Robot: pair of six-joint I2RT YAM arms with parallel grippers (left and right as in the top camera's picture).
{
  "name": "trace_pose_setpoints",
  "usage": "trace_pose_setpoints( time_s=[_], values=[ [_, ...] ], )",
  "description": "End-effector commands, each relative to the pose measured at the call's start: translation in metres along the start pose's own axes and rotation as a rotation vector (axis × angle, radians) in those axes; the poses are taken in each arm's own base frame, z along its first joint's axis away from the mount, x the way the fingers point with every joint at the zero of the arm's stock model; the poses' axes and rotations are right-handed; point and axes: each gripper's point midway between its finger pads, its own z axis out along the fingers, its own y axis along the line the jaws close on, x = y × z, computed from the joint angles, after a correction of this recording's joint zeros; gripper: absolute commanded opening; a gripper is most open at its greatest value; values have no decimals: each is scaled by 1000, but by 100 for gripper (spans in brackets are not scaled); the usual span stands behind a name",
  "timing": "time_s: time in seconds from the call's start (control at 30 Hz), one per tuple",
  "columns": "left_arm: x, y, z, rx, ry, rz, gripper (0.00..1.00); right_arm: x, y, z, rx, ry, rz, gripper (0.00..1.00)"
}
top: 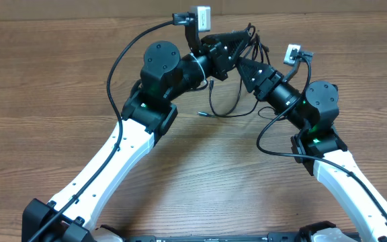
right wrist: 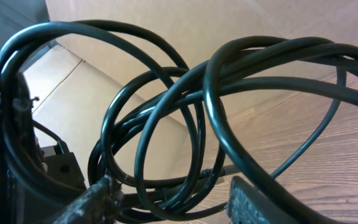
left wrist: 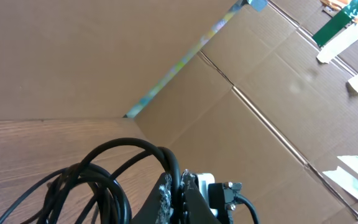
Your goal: Untangle cables
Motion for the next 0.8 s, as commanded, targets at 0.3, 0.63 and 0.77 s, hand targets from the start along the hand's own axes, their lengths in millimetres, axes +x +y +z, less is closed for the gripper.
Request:
trace_pose_setpoints(
  time_s=[0.3,0.63,0.77],
  values=[
    [-2,-21,-5,91,37,-1,4,-15,-11,-1,57,-60,-28,17],
    [-4,-19,-5,78,21,56,4,-19,-13,-5,47,-45,-28,11],
    [-10,1,-4,-29,-26,108,4,-12,12,-5,-72,9,-69,4]
  ],
)
